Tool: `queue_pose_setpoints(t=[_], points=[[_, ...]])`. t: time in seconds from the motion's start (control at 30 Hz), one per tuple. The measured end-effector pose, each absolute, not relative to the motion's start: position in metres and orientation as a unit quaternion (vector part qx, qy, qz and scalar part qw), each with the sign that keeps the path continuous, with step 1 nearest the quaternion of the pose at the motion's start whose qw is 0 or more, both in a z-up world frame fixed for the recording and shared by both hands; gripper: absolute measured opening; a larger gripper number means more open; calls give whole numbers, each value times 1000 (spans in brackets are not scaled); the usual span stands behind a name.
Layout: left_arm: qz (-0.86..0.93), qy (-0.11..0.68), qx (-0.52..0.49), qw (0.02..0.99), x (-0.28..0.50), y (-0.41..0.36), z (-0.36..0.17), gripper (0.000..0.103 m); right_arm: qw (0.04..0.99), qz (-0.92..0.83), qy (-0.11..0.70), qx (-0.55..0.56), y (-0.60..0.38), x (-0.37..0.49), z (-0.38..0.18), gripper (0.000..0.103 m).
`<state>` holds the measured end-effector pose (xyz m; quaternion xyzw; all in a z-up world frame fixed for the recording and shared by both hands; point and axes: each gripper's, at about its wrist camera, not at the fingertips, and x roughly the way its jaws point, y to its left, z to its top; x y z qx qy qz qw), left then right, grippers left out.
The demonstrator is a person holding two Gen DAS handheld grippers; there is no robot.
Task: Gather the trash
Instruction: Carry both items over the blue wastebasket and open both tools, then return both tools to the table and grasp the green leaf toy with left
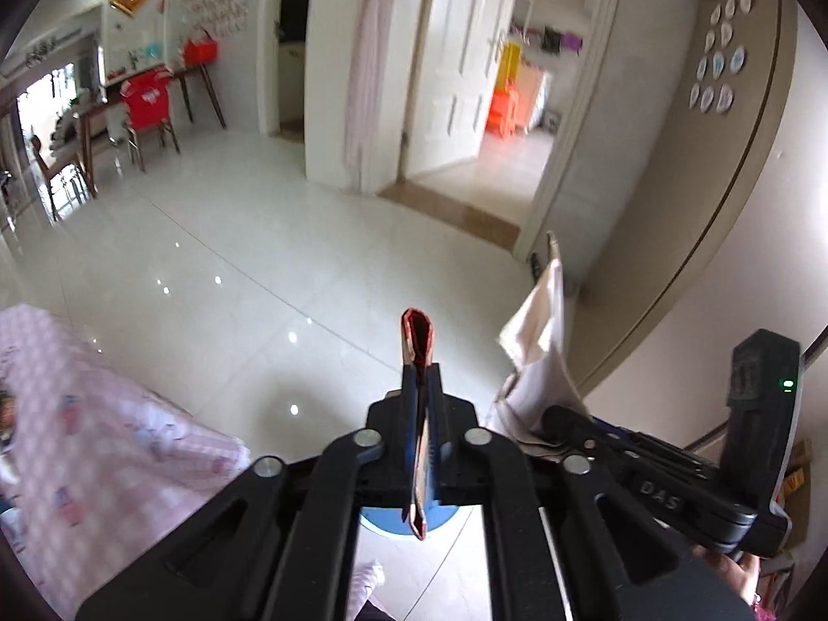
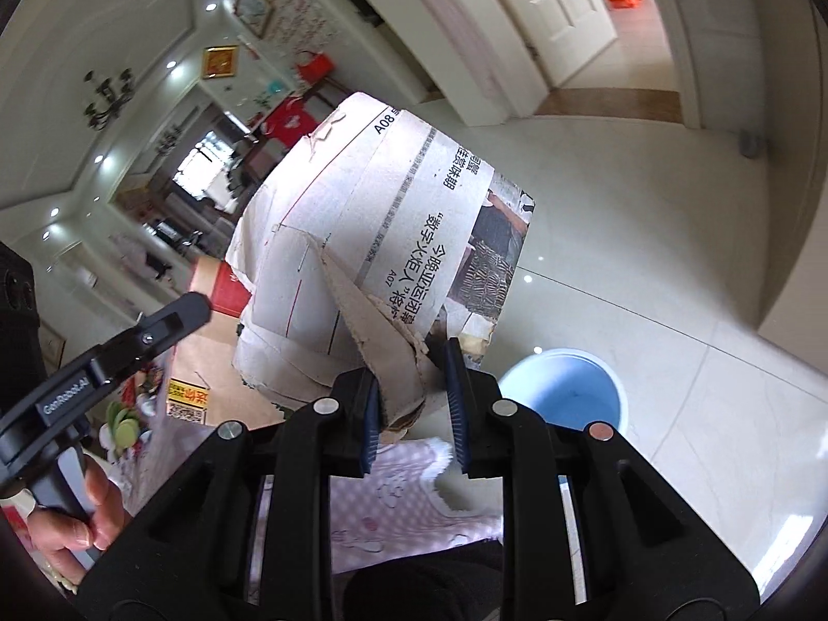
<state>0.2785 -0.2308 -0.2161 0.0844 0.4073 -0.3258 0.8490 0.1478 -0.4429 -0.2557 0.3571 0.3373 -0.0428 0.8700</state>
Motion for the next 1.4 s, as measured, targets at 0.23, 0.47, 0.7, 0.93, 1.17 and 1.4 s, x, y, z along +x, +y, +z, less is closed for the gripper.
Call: queue_pose_setpoints(t=[0.23,0.47,0.7,0.93,1.17,1.4], points=[[-315,442,99,834,297,-260,-255,61,851,-68,362,375,-457,148,-280,22],[-286,455,106,836,293,-251,-265,69,844,-52,378,376,-445,163,-283,22],[-257,456,101,846,292,-230,-260,74,839,-35,390,377,-439,174,-284,22],[-239,454,84,854,294,-209,-252,74,839,-22,390,379,-450,188,-287,27],[-231,449,74,860,293,-195,-242,76,842,-52,396,364,-454,194,-292,64],[-226,438,62,868,280,-171,-225,77,860,-33,391,327,-426,192,-264,64]])
